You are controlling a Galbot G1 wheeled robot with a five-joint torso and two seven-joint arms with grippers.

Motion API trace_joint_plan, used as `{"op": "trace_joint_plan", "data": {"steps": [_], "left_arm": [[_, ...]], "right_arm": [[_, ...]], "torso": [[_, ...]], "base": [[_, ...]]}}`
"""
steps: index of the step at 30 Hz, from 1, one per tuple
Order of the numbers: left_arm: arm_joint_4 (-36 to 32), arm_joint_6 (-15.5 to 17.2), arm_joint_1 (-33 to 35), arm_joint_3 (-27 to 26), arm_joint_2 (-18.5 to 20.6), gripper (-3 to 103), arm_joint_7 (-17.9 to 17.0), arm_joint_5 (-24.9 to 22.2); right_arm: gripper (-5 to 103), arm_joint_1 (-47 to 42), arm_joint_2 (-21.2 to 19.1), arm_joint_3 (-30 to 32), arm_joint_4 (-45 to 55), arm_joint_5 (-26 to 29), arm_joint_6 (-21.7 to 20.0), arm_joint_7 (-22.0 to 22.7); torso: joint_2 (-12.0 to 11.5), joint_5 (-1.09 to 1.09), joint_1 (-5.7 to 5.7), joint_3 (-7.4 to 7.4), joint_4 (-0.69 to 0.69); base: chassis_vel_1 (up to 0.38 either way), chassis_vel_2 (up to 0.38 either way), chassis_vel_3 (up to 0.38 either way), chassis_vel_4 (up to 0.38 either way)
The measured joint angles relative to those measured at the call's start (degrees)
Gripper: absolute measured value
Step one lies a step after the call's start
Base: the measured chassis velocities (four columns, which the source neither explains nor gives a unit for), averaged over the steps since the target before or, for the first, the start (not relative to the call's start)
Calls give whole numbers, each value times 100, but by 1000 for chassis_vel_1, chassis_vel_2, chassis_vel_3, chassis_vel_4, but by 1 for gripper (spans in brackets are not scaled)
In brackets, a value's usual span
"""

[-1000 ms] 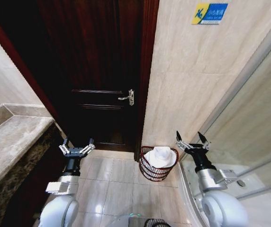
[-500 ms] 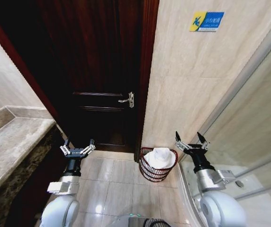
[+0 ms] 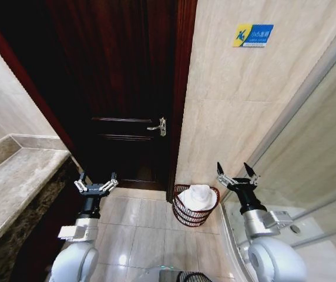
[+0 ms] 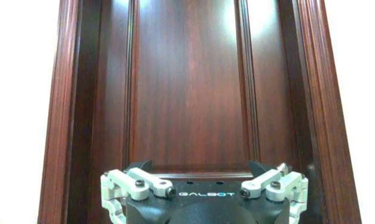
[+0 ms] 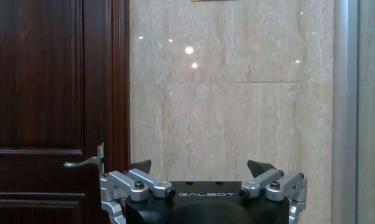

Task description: Discard the used towel into the hamper.

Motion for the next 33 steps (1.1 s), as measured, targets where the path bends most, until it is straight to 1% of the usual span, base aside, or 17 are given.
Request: {"op": "trace_joint_plan", "data": {"steps": [5,14,25,29,33], "left_arm": [[-29,-9,8,-19,5,100,-14,-11],[-83,-9,22,6,-37,100,-14,-10],[-120,-20,58,-17,-19,100,-26,-47],[-136,-70,66,-23,-8,100,-101,-94],[-154,-97,105,-27,8,100,-118,-103]], "right_arm": [[100,-85,2,18,132,-71,-132,-100],[100,-182,-11,10,167,-92,-159,-125],[100,-382,31,9,167,-92,-75,-149],[100,-504,38,16,167,-91,-35,-154],[100,-593,-1,24,167,-89,-30,-155]], "torso": [[18,0,9,11,0],[-9,0,0,-2,0],[-35,0,-18,-19,-1],[-44,0,-23,-25,1],[-51,0,-24,-27,-1]], "base": [[0,0,0,0],[38,-33,-33,39],[175,-187,-182,187],[191,-197,-184,205],[186,-185,-200,175]]}}
